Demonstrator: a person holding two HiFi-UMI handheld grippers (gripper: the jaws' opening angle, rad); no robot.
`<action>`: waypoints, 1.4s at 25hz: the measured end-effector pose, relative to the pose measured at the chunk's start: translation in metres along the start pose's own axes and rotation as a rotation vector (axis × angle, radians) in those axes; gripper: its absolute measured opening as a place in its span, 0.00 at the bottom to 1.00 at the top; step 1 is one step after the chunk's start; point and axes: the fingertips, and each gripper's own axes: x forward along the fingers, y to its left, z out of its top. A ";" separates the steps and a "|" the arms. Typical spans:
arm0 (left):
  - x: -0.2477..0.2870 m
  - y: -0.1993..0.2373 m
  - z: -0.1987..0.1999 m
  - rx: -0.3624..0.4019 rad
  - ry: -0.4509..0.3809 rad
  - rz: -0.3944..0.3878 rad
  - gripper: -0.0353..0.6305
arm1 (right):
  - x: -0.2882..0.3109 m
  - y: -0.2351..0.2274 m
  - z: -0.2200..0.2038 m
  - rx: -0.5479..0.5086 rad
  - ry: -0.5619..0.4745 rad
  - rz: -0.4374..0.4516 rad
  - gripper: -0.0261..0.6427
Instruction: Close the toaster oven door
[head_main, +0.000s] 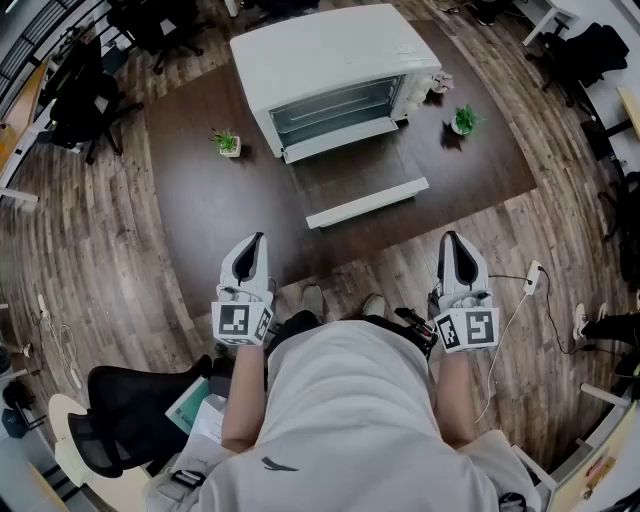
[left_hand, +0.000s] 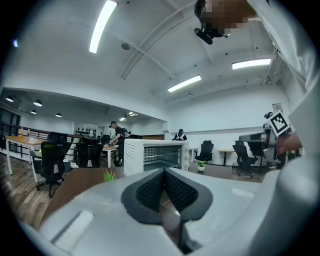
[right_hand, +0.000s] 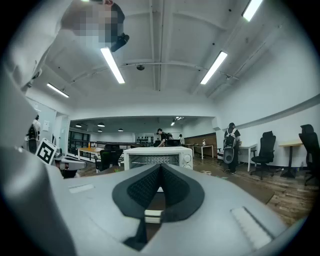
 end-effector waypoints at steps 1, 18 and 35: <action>0.000 0.000 0.000 0.000 -0.001 -0.001 0.06 | 0.000 0.000 -0.001 0.005 0.002 0.002 0.04; 0.004 -0.008 -0.003 0.006 0.003 -0.013 0.06 | 0.001 -0.005 -0.001 0.037 -0.027 0.019 0.04; 0.002 -0.028 -0.011 -0.011 0.019 0.056 0.06 | -0.014 -0.034 -0.001 -0.004 -0.007 0.054 0.04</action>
